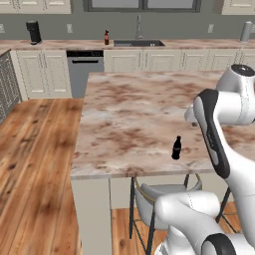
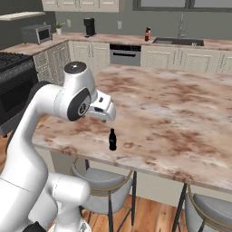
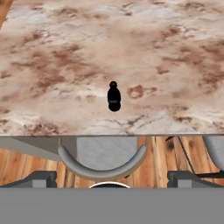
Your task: Place the large bottle from the dining counter next to the other large bottle outside the sink, and place the small bottle from the dining counter next to the other small bottle inside the sink.
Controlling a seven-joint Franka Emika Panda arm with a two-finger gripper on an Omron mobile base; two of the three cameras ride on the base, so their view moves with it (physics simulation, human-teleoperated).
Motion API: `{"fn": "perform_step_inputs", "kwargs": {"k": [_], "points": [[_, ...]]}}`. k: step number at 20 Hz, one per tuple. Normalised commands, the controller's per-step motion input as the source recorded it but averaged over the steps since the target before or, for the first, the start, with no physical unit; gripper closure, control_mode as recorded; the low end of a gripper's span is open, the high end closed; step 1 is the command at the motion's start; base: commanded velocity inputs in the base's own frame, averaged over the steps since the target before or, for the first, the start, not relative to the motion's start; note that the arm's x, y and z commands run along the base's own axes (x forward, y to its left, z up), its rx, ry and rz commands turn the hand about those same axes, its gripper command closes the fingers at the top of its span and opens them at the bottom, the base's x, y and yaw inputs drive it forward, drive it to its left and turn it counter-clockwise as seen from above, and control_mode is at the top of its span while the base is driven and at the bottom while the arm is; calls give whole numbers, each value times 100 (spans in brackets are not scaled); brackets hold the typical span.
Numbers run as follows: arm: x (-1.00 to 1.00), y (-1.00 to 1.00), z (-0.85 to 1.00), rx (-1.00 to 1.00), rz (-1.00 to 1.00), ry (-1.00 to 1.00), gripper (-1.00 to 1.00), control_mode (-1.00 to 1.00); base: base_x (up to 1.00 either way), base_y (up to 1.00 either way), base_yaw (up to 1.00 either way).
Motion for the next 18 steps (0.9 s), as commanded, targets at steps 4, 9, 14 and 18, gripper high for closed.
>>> {"fn": "perform_step_inputs", "kwargs": {"k": [4, 9, 14, 18], "points": [[1, 0, -12, 0, 1, 2, -100, -100, 0, 0, 0], [1, 0, -13, 0, 1, 2, -100, -100, 0, 0, 0], [0, 0, -15, 0, 0, 0, -100, -100, 0, 0, 0], [0, 0, -13, 0, 0, 0, -100, -100, 0, 0, 0]]}}
